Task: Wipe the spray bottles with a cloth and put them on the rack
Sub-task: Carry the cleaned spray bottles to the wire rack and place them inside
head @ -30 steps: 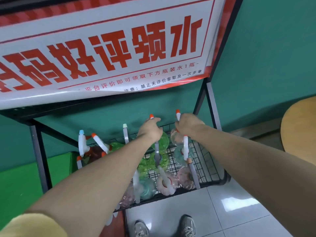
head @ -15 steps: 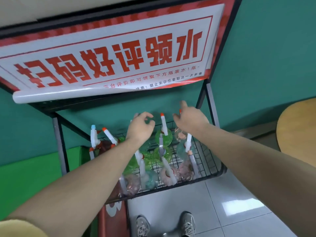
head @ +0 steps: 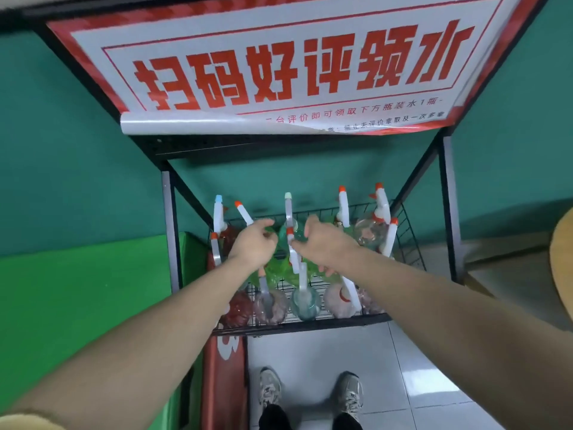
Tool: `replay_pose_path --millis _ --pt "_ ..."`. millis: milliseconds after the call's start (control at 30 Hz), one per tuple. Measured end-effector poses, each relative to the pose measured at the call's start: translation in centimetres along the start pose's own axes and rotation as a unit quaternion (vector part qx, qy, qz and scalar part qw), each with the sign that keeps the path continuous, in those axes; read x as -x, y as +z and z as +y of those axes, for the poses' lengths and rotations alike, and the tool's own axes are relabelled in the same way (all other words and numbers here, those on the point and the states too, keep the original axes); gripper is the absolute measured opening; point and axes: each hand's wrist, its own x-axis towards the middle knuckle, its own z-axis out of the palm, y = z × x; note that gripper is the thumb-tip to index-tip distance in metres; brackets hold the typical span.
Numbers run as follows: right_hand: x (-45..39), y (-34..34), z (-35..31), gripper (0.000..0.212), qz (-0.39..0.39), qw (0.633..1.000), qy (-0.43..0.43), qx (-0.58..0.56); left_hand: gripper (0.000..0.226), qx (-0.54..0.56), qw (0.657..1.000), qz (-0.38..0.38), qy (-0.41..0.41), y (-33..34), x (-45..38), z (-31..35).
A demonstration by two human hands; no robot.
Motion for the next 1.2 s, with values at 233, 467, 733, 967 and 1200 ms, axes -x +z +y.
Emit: replay_pose_path --millis 233,467,733,967,1200 --pt "2.0 3.4 0.0 0.051 -0.088 0.987 0.023 0.132 0.049 0.107 0.992 -0.055 -0.048 1.4 -0.6 0.4" --pt "0.5 5.6 0.6 0.045 -0.055 0.986 0.011 0.158 0.033 0.24 0.962 -0.052 -0.121 2.4 -0.1 1.3" --pt "2.0 4.0 0.5 0.068 -0.039 0.992 0.025 0.115 0.041 0.261 0.956 -0.051 -0.122 1.5 0.4 0.4" --pt "1.8 0.7 -2.0 0.043 0.044 0.996 -0.032 0.067 0.019 0.062 0.995 0.081 -0.024 -2.5 2.8 -2.0" --pt "-3.4 0.4 -5.8 0.032 0.038 0.996 -0.078 0.022 0.055 -0.027 0.994 0.079 -0.069 -2.8 3.6 -5.1"
